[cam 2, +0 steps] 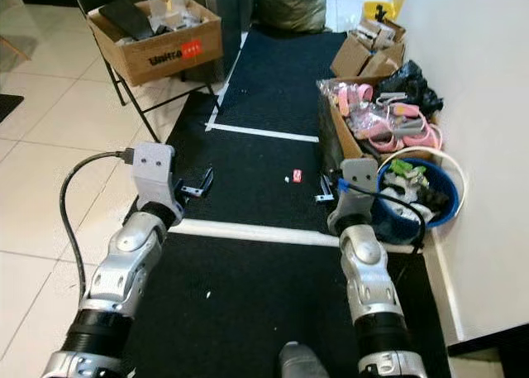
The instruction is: Picking trash to rubbish bin
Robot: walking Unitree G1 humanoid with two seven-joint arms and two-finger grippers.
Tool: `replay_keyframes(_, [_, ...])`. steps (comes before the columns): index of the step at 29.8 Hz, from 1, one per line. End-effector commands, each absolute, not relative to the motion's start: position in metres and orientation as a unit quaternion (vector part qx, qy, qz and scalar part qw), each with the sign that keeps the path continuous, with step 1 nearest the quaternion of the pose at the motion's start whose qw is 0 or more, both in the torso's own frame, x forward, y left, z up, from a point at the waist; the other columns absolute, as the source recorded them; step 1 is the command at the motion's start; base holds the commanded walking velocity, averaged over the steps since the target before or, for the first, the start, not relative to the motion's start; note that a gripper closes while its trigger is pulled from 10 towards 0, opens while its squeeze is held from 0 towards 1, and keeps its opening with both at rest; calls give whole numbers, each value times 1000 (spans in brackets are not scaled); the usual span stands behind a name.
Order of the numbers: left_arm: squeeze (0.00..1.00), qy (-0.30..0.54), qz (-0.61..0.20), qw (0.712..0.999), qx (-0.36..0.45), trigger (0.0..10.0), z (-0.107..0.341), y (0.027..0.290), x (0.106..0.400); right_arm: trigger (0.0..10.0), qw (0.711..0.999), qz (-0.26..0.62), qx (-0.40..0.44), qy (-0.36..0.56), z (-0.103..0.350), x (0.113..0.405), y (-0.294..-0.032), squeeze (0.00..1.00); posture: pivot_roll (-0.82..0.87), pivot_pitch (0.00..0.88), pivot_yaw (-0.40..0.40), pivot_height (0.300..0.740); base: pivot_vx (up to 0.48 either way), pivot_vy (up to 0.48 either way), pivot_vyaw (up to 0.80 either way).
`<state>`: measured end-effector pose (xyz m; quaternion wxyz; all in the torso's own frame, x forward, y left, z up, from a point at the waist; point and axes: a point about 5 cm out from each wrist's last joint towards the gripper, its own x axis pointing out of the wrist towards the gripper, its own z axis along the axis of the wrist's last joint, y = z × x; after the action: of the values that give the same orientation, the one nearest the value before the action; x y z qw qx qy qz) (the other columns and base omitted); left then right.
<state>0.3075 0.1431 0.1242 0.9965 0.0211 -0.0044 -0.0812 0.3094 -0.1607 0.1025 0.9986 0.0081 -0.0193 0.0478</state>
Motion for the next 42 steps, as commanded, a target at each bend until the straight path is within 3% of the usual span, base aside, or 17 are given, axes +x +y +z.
replay_keyframes(1, [0, -2, -84, 996, 11, 10000, 122, 141, 307, 10000, 998, 46, 12, -28, 104, 310, -162, 0, -74, 55, -6, 740, 285, 0, 0])
replay_keyframes(22, [0, -2, -85, 996, 11, 10000, 122, 141, 307, 10000, 999, 44, 20, -20, 102, 311, -163, 0, -73, 57, -9, 740, 284, 0, 0])
replay_keyframes(32, [0, -1, -85, 996, 11, 10000, 122, 142, 307, 10000, 999, 43, 21, -18, 101, 311, -163, 0, -70, 62, -9, 740, 284, 0, -594])
replay_keyframes(42, [0, 1, -87, 996, 12, 10000, 122, 142, 308, 10000, 999, 43, 16, -17, 100, 311, -162, 0, -69, 65, -7, 740, 284, 0, 0])
